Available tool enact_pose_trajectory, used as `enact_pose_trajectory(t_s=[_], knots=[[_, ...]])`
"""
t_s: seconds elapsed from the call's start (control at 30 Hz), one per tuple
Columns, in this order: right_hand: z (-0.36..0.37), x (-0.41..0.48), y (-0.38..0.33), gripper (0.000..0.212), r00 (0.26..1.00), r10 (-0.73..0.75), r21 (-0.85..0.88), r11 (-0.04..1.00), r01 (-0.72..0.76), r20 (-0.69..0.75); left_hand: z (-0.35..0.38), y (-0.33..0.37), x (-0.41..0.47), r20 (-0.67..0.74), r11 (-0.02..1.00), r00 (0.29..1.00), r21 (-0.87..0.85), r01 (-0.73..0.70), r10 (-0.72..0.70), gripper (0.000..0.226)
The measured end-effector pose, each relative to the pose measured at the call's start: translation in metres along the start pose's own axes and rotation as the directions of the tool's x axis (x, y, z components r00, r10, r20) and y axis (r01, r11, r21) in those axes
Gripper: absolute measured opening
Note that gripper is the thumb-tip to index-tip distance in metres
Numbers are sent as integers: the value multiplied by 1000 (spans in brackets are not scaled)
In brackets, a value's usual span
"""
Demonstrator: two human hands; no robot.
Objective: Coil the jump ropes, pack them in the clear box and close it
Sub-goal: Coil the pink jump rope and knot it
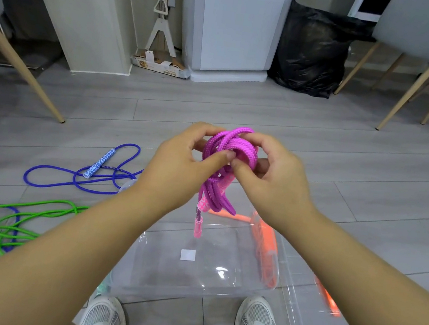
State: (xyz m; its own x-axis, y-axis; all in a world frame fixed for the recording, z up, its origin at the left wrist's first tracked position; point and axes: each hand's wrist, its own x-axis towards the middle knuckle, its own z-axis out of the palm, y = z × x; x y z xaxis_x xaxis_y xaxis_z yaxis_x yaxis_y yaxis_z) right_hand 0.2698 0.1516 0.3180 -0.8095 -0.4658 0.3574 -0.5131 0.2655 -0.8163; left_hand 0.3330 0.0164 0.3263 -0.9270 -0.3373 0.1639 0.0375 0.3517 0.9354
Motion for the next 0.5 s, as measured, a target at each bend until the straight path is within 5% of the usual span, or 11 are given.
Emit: enact_pose_trajectory(t_s=[0.3, 0.5], knots=[[-1, 7, 5, 22, 999, -30, -76, 997, 33, 41, -2, 3, -2, 20, 995, 999, 90, -41, 39, 43], [-2, 7, 7, 19, 1000, 0, -100, 995, -2, -11, -2, 1, -3, 73, 997, 997, 66, -42, 37, 25]])
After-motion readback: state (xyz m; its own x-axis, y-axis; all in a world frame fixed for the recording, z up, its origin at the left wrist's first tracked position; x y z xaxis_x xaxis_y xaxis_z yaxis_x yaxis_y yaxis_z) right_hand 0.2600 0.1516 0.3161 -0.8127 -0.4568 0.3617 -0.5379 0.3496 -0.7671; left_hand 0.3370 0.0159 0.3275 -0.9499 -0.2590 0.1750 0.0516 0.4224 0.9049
